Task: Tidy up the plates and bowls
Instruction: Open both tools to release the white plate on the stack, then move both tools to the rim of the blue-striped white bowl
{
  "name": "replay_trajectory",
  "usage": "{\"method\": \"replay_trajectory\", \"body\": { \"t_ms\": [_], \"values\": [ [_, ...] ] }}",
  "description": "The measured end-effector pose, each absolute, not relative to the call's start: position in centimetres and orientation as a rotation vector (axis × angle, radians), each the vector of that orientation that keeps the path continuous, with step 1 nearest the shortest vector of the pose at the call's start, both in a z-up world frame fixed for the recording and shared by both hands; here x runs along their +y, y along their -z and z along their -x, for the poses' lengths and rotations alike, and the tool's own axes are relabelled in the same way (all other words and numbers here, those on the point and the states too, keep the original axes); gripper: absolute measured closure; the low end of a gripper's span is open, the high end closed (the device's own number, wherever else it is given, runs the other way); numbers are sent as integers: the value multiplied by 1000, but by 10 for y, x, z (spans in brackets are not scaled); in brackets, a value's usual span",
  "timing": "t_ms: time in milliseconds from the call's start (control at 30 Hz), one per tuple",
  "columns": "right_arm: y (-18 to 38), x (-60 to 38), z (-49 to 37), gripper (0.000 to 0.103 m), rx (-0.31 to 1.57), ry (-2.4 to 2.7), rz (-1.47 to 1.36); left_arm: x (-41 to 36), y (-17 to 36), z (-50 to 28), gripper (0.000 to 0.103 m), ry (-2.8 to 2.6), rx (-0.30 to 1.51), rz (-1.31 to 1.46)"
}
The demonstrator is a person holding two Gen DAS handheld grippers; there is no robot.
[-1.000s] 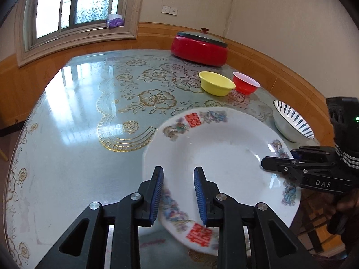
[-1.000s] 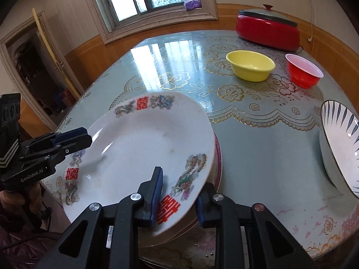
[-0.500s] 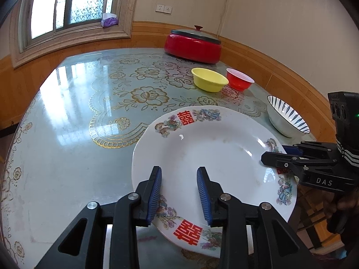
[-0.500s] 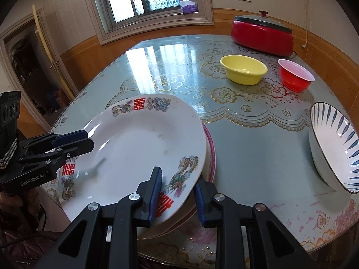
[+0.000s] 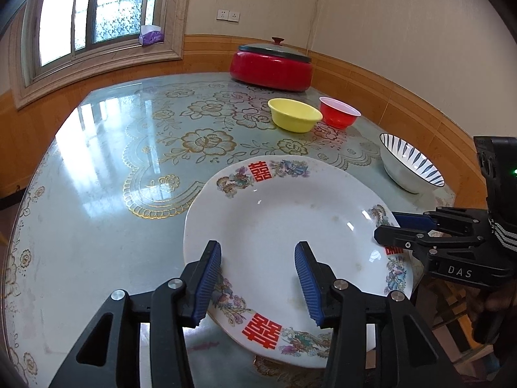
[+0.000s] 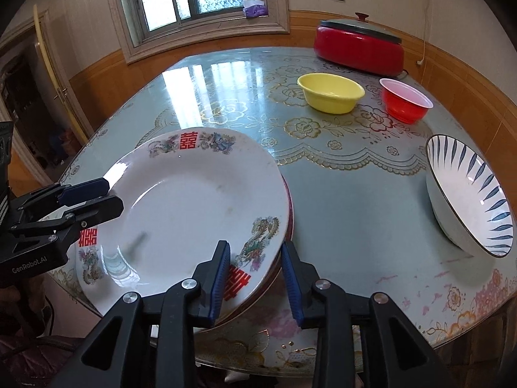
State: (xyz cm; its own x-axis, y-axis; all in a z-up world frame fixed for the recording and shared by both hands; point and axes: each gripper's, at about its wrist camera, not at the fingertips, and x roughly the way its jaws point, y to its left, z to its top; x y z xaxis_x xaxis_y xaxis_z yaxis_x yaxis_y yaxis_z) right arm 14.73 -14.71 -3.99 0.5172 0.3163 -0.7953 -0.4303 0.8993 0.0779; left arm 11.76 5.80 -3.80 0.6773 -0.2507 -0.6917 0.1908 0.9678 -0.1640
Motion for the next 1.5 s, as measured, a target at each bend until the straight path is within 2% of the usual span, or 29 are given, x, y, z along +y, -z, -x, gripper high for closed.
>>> {"method": "replay_trajectory", "body": {
  "t_ms": [300, 367, 467, 1067, 1500],
  "values": [
    [44, -130, -142, 62, 917, -370, 194, 60, 31, -124, 47, 195, 791, 80],
    [44, -131, -142, 62, 923, -356, 180, 61, 27, -124, 39, 181, 784, 77],
    [40, -133, -139, 62, 917, -341, 153, 61, 22, -122, 34, 185, 764, 67],
    [8, -218, -157, 62, 848, -175, -16, 33, 5, -135, 33, 251, 743, 75],
    [-30, -383, -238, 61, 780, -94, -109, -87, -12, -180, 33, 245, 742, 106]
  ]
}}
